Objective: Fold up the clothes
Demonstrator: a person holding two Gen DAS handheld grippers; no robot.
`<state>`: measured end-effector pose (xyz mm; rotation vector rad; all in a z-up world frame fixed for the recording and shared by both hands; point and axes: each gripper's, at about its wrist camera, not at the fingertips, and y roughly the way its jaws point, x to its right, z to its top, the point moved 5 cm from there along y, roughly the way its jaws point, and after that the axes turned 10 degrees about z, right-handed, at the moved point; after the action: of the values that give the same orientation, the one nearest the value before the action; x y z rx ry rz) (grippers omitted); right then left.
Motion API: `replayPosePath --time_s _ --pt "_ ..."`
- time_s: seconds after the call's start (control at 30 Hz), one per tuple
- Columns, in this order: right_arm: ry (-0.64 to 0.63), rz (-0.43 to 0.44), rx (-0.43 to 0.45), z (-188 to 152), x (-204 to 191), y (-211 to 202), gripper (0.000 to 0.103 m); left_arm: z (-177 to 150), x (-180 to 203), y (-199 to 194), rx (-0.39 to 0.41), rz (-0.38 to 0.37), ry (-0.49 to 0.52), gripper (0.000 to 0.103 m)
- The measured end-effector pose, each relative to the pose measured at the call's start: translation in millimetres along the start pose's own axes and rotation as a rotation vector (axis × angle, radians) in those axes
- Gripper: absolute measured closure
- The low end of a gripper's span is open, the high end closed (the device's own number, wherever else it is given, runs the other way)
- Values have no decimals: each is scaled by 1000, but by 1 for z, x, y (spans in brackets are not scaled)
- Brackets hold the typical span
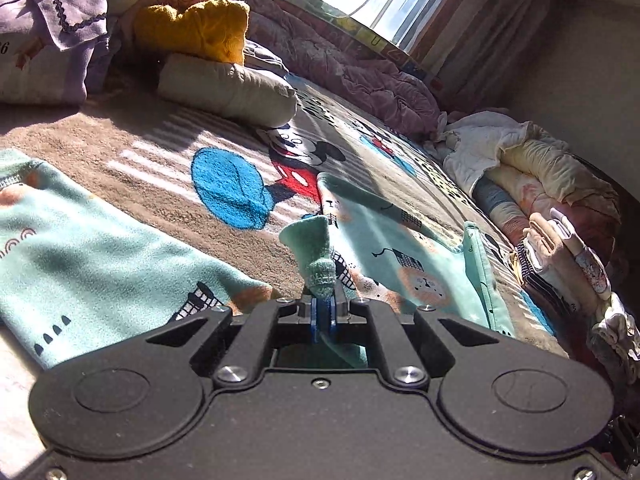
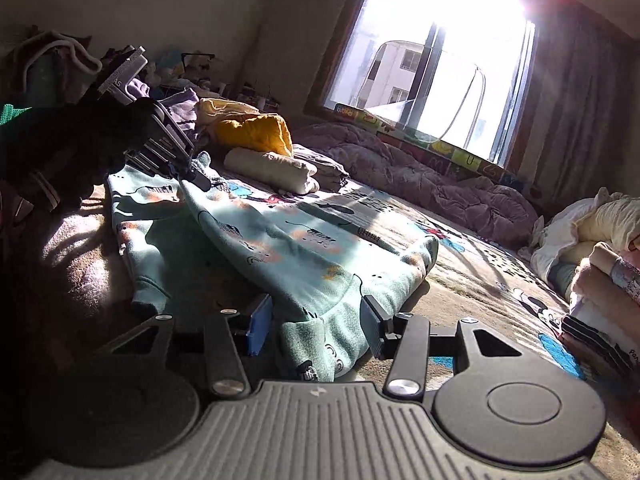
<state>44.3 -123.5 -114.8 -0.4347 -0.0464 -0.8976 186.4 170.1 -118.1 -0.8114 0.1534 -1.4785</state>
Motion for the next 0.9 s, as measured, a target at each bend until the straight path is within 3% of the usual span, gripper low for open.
replayPosePath --time_s 0.07,0.1,0.2,0.23,0.3,0.4,0.47,0.57,0.73,0.9 --pt "10 122 -100 -13 -6 18 53 -3 -3 6 -21 36 -1 96" --pt "-19 128 -154 -21 -13 25 52 -4 -5 7 -26 52 -5 92" --pt "-53 129 -164 -21 -18 24 52 6 -3 1 -10 102 9 84" --pt "-44 135 -165 -20 -16 24 52 11 0 -5 17 136 30 70" --pt "-50 135 -162 -20 -18 23 52 26 14 -22 106 213 94 61" --pt "-50 134 -163 -19 -19 24 51 42 52 -31 151 111 111 56" --pt "-45 138 -165 -19 -20 24 51 45 93 -17 122 0 136 53" --pt "-34 146 -162 -18 -18 24 51 44 149 25 25 -89 173 53" --pt "-5 162 -154 -18 -15 25 51 41 219 106 -92 -86 262 54" --pt "16 181 -137 -20 -11 24 51 45 250 160 -170 -76 264 54"
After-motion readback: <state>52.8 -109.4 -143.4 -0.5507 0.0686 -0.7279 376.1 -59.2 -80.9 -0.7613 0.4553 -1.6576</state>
